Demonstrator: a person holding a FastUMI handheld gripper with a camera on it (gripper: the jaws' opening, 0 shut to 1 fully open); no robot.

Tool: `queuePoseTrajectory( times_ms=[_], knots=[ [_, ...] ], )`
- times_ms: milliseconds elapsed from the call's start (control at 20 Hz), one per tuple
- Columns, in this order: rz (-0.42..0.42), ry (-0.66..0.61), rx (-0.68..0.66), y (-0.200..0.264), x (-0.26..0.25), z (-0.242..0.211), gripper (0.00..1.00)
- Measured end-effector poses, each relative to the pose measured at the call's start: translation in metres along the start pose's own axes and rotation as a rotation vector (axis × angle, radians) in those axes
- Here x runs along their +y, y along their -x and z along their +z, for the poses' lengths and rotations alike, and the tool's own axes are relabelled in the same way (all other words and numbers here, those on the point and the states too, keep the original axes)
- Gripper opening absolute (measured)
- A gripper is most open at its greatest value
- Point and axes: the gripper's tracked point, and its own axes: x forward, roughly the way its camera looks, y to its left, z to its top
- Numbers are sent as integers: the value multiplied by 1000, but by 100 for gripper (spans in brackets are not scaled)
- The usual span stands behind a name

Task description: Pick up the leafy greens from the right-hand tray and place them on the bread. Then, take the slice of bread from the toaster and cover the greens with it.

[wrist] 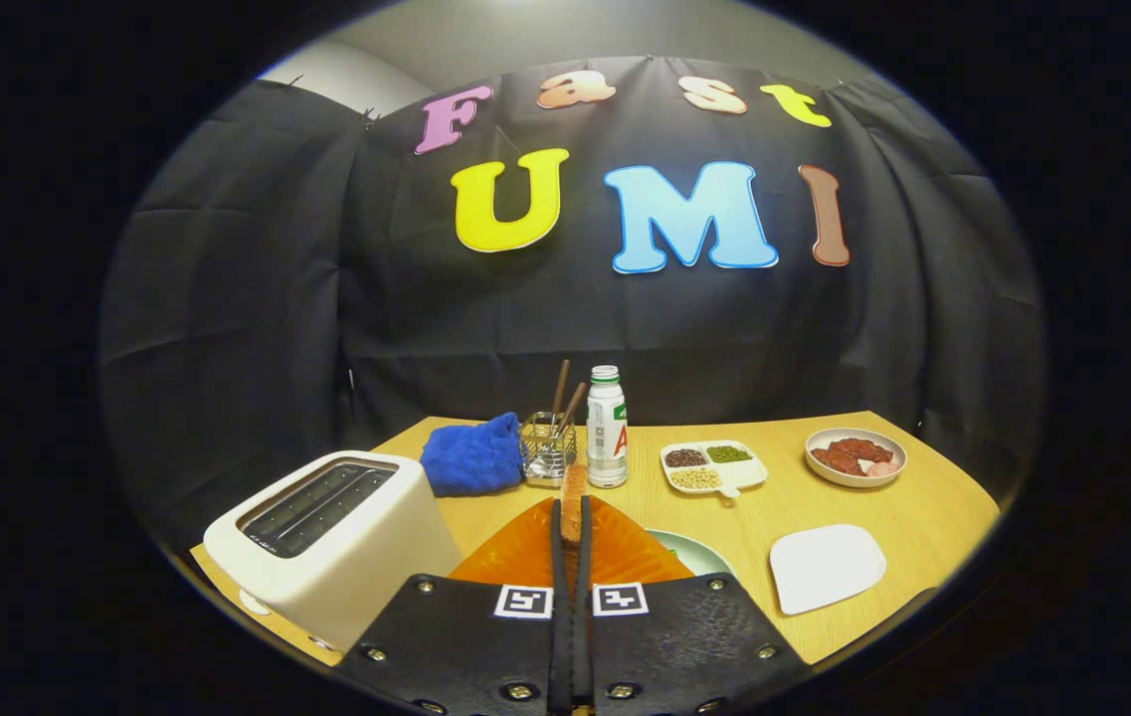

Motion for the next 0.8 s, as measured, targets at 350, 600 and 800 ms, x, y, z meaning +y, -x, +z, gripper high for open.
queuePoseTrajectory(
  times_ms=[350,600,800],
  knots=[
    [42,-47,12,-11,4,-11,0],
    [52,-60,27,-16,-3,-19,0],
    [27,-40,59,-21,-21,-35,1]
  ],
)
